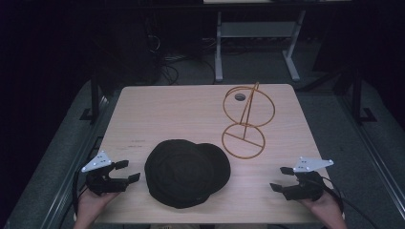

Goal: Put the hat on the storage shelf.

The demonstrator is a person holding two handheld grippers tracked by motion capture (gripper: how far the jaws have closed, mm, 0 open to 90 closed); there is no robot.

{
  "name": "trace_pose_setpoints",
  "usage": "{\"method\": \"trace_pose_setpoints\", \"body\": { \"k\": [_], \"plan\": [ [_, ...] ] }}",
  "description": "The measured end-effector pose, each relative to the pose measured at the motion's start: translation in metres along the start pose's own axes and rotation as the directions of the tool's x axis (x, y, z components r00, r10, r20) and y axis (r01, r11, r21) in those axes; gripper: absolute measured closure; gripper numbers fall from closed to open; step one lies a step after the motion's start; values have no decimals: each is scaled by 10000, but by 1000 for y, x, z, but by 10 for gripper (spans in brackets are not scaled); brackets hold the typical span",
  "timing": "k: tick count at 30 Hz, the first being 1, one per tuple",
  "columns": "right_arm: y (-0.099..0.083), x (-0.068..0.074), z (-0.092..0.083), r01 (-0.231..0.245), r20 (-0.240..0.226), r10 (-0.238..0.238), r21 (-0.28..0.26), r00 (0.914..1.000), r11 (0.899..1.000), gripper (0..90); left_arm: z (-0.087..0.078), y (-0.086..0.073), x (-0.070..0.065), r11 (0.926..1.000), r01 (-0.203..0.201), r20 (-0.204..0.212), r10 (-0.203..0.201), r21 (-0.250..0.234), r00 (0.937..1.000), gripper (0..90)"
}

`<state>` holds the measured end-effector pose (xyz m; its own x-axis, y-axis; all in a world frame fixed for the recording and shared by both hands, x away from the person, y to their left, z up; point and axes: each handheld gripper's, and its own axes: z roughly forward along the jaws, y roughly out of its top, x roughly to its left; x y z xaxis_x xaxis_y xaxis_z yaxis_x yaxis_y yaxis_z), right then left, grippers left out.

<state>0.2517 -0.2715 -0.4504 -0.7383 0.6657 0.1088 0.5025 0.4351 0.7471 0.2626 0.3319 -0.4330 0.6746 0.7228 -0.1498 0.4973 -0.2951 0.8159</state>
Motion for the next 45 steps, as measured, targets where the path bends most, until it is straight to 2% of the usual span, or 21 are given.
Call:
{"method": "trace_pose_setpoints", "body": {
  "k": [3,8,16,24,27,31,35,37,38,43,45],
  "plan": [
    [5,1,0,-26,-74,26,1,10000,10000,235,-1,-1,0,10000,-37,-40,37,28,10000,227],
    [25,15,0,540,-231,-542,-86,9983,9985,228,-1,-1,1,9999,-93,-61,93,66,9999,227],
    [66,40,8,1374,-1042,-1403,-338,9846,9899,223,0,-3,1,9999,-67,-156,69,115,9999,224],
    [97,70,22,2195,-1773,-2248,-492,9581,9744,214,-1,-4,3,9999,-72,-184,74,100,9998,224],
    [109,80,30,2532,-1983,-2571,-455,9458,9664,214,-2,-4,4,10000,-47,-174,48,63,9998,223],
    [125,93,44,3082,-2247,-3087,-380,9243,9506,215,-2,-4,5,9999,-90,-170,92,111,9998,223],
    [138,104,59,3416,-2516,-3373,-279,9072,9394,221,-1,-4,5,9999,-81,-156,83,96,9998,223],
    [143,110,67,3528,-2604,-3455,-195,9016,9355,224,-1,-4,4,9999,-91,-144,93,129,9999,223],
    [146,113,72,3636,-2693,-3554,-205,8951,9313,229,-1,-4,4,9999,-88,-132,90,127,9999,223],
    [154,127,90,3865,-3014,-3706,-75,8785,9223,249,0,-4,4,9999,-73,-111,74,120,9999,223],
    [157,135,99,4068,-3129,-3840,85,8687,9135,264,-1,-4,4,9999,-83,-150,85,124,9999,224]
  ]
}}
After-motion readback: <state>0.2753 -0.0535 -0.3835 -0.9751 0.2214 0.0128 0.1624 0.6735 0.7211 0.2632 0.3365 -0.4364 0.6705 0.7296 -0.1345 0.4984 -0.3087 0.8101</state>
